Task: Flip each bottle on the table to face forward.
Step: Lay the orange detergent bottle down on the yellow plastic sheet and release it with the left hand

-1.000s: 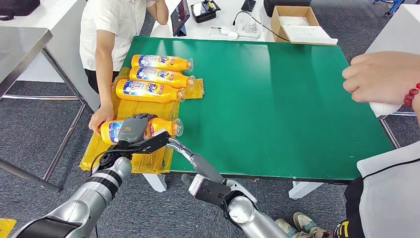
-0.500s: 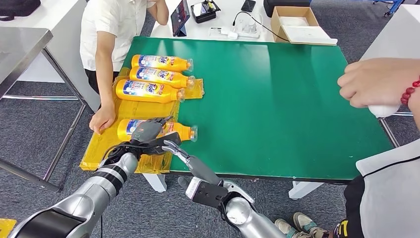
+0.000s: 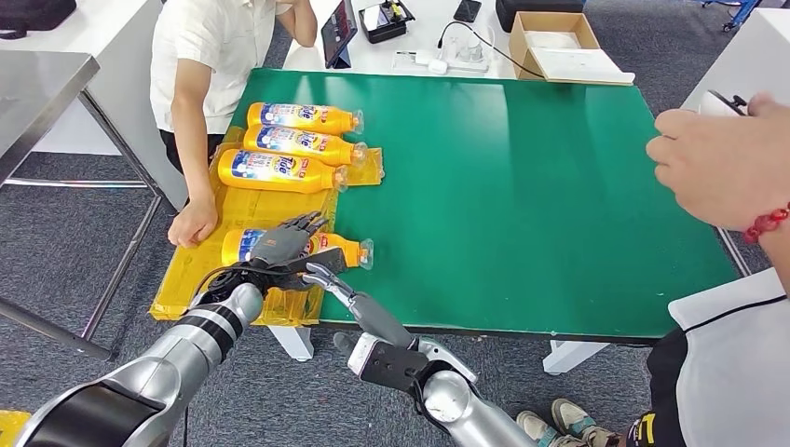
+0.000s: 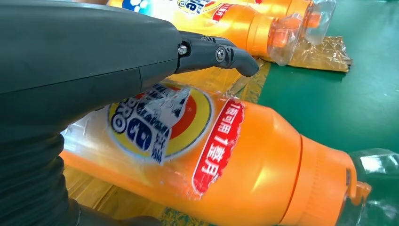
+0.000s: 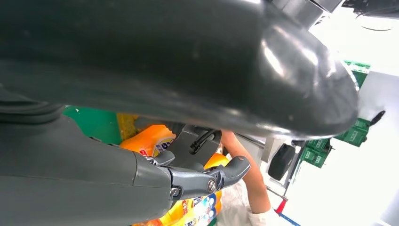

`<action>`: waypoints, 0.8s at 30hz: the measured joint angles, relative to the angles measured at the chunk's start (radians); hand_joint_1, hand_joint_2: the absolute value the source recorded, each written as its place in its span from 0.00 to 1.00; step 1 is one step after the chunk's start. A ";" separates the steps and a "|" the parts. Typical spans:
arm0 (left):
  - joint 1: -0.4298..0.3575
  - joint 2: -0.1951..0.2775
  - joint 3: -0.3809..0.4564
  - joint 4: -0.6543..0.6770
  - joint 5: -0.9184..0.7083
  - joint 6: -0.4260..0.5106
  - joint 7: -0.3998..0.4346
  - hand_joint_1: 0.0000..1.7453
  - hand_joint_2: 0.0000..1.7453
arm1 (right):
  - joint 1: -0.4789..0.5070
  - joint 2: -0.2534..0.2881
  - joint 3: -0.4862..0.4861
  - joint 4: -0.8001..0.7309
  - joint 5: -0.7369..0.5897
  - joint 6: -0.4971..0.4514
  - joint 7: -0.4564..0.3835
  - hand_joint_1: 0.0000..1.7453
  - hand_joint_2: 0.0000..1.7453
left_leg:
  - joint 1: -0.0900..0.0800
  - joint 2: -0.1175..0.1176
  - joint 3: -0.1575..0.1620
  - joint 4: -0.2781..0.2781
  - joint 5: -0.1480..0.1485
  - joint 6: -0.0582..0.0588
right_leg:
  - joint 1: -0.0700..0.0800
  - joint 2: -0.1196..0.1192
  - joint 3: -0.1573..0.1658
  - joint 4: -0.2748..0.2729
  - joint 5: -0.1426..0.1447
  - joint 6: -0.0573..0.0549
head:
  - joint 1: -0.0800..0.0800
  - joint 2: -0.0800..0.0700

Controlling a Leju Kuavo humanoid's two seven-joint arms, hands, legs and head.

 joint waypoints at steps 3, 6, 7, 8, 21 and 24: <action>0.000 -0.001 -0.001 0.006 0.003 0.000 0.002 0.00 1.00 | 0.000 0.000 0.000 0.000 0.000 -0.001 0.000 0.00 0.00 | 0.000 0.000 0.000 0.000 0.000 0.000 | 0.000 0.000 0.000 0.000 0.000 0.000 | 0.000 0.000; 0.004 -0.003 -0.001 0.010 0.028 0.029 -0.005 0.00 1.00 | 0.001 0.000 0.000 0.003 0.001 -0.007 -0.002 0.00 0.00 | 0.000 0.000 0.000 0.000 0.000 0.000 | 0.000 0.000 0.000 0.000 0.000 0.000 | 0.000 0.000; 0.008 -0.005 0.002 0.009 0.053 0.049 -0.017 0.00 1.00 | 0.002 0.000 0.000 0.003 0.002 -0.010 -0.004 0.00 0.00 | 0.000 0.000 0.000 0.000 0.000 0.000 | 0.000 0.000 0.000 0.000 0.000 0.000 | 0.000 0.000; 0.014 -0.009 0.009 0.005 0.097 0.070 -0.041 0.00 1.00 | 0.004 0.000 0.000 0.004 0.004 -0.012 -0.009 0.00 0.00 | 0.000 0.000 0.000 0.000 0.000 0.000 | 0.000 0.000 0.000 0.000 0.000 0.000 | 0.000 0.000; 0.231 -0.104 0.185 -0.248 0.663 0.081 -0.270 0.00 1.00 | 0.065 -0.016 0.040 -0.027 -0.001 -0.011 -0.051 0.00 0.00 | 0.000 0.000 -0.001 0.000 -0.001 0.000 | 0.000 0.000 -0.001 0.000 0.000 0.000 | 0.000 0.000; 0.252 -0.118 0.185 -0.283 0.652 0.151 -0.270 0.00 1.00 | 0.070 -0.021 0.053 -0.028 -0.003 -0.006 -0.051 0.00 0.00 | 0.000 0.000 -0.001 0.000 0.000 0.000 | 0.000 0.000 -0.001 0.000 0.000 0.000 | 0.000 0.000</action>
